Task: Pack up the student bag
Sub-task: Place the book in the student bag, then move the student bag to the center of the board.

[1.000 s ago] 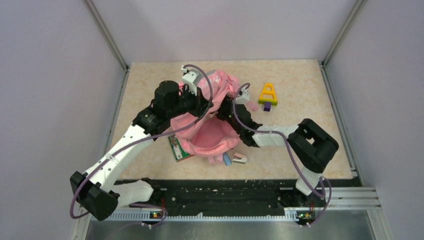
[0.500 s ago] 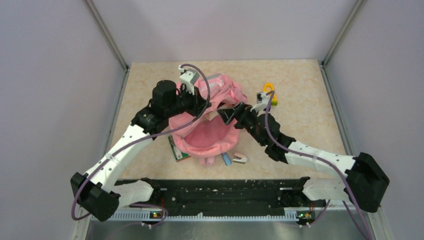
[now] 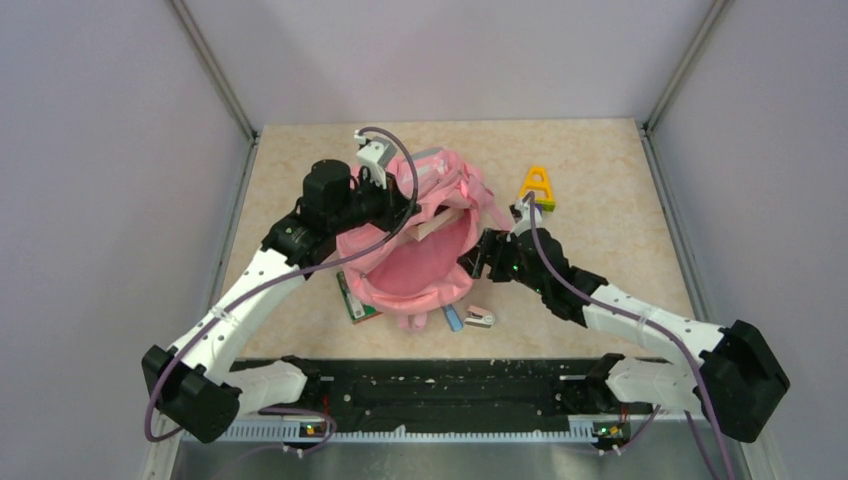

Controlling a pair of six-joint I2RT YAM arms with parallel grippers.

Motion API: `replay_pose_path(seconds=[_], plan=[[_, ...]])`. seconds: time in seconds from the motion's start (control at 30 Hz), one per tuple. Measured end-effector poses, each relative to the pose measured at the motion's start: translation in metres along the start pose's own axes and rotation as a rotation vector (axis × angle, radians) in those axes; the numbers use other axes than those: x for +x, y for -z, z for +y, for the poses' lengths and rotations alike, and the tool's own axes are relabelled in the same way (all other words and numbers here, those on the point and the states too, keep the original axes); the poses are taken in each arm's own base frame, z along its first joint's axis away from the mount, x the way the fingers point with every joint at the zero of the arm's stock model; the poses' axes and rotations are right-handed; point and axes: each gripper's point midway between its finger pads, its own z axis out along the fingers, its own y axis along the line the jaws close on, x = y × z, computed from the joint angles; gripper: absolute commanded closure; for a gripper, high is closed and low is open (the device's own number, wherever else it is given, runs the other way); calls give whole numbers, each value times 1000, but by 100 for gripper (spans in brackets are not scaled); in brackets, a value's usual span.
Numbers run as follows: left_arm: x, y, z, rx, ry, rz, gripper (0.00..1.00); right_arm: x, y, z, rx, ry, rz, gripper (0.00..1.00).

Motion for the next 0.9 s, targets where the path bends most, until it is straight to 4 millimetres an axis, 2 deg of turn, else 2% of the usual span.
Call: replay_pose_path(seconds=[0.07,0.13,0.2,0.3,0.43,0.6,0.73,0.77,0.9], plan=[[0,0,2,-4,1,1,100,8,-4,1,-13,-1,33,53],[0,-1,4,-10,2,2,100,16,-10,0,-14,2,61,84],[0,-1,8,-19,-3,1,100,27,-17,-4,-7,4,100,100],[-2,0,17,-42,-2,-5,100,34,-26,-5,-9,-4,125,100],[-7,6,45,-124,6,-27,100,29,-51,13,-58,-3,141,100],[-12,15,91,-286,-9,-50,100,18,-100,40,-124,7,149,100],[-11,20,121,-393,-24,-45,100,13,-133,51,-146,20,147,100],[-11,21,128,-415,-25,-42,100,12,-140,53,-147,26,147,95],[-10,27,148,-477,-11,-44,98,8,-153,57,-155,61,145,51]])
